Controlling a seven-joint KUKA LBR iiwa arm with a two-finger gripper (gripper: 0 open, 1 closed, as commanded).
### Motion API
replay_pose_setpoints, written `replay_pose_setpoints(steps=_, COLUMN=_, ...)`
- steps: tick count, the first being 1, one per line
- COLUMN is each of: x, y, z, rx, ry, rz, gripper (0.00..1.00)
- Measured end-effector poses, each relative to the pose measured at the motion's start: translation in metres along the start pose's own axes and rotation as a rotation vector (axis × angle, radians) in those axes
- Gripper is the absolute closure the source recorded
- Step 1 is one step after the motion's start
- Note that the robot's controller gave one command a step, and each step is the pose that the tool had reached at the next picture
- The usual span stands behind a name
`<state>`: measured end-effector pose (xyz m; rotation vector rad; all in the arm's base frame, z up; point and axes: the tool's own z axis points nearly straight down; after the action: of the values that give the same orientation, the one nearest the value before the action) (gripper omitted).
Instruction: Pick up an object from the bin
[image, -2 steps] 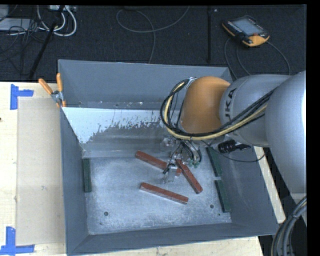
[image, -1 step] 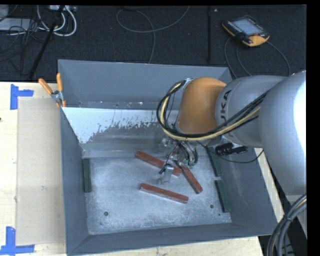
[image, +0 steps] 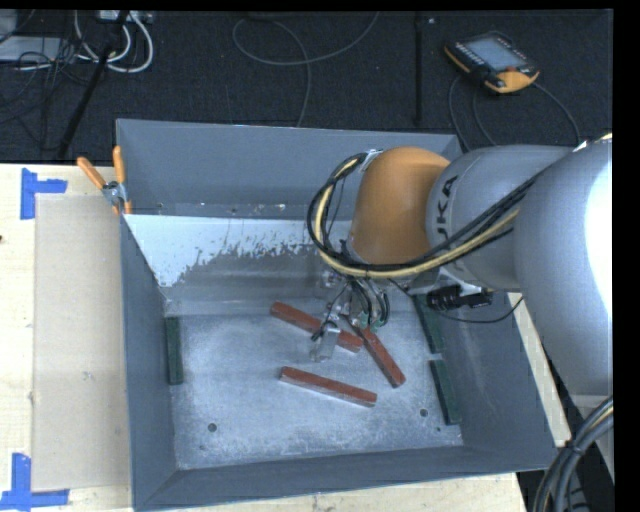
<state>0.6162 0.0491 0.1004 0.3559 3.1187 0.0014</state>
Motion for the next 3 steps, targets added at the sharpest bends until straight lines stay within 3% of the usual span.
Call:
replay_pose_setpoints(steps=1, x=0.0003, y=-0.0029, z=0.0225, rx=0.001, ry=0.004, rz=0.076, gripper=0.0)
replay_pose_setpoints(steps=2, x=0.0035, y=0.0042, z=0.0303, rx=0.002, ry=0.003, rz=0.158, gripper=1.0)
replay_pose_setpoints(steps=3, x=0.0035, y=0.0043, z=0.0303, rx=0.002, ry=0.004, rz=0.157, gripper=1.0)
